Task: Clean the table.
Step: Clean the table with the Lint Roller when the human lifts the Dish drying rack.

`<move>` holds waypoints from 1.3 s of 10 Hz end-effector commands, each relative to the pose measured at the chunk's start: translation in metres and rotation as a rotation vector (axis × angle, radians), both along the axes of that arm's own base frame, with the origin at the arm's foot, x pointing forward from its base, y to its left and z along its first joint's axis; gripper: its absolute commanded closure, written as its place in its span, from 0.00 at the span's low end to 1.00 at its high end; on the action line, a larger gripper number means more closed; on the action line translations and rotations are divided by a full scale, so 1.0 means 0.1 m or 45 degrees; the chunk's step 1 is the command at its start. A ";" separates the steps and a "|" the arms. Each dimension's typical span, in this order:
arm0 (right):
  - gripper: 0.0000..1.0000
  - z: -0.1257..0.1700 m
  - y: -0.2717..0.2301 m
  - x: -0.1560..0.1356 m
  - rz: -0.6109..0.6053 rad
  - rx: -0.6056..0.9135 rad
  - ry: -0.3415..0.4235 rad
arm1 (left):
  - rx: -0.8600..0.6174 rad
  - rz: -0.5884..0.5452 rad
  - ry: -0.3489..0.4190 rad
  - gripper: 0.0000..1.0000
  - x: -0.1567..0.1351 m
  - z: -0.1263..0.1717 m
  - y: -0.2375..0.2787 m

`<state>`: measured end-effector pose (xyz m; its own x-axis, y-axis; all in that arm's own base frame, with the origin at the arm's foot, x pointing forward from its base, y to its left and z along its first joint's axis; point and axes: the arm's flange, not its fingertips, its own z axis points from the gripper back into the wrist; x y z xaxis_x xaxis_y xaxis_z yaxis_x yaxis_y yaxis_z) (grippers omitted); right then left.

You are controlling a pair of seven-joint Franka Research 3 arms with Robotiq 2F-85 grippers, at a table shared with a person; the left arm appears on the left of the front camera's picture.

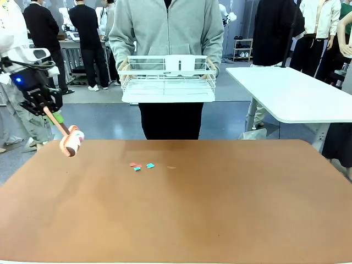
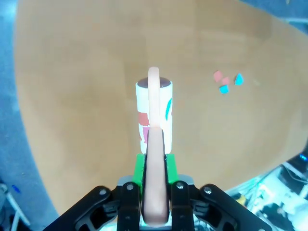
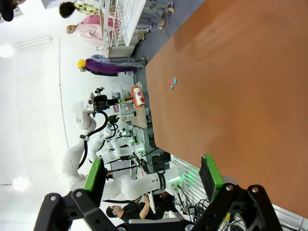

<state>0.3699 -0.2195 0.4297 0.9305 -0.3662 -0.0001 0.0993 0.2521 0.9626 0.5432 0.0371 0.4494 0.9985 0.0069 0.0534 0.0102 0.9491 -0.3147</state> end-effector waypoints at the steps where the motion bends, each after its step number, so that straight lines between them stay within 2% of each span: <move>1: 0.00 0.04 0.00 -0.02 -0.001 0.009 -0.013 | -0.111 -0.088 0.037 0.79 0.15 -0.04 -0.06; 3: 0.00 0.04 0.00 -0.02 -0.001 0.009 -0.013 | -0.121 -0.110 0.059 0.79 0.28 -0.17 -0.16; 4: 0.00 0.04 0.00 -0.02 -0.001 0.009 -0.013 | -0.102 -0.132 0.013 0.79 0.30 -0.23 -0.20; 7: 0.00 0.04 0.00 -0.02 -0.001 0.009 -0.013 | -0.241 -0.190 -0.047 0.79 0.38 -0.53 -0.18; 9: 0.00 0.04 0.00 -0.02 -0.001 0.009 -0.013 | -0.303 -0.198 -0.027 0.79 0.42 -0.65 -0.05; 11: 0.00 0.04 0.00 -0.02 -0.001 0.009 -0.013 | -0.387 -0.239 -0.088 0.79 0.42 -0.74 -0.01; 13: 0.00 0.04 0.00 -0.02 -0.001 0.009 -0.013 | -0.503 -0.237 -0.051 0.79 0.45 -0.85 0.07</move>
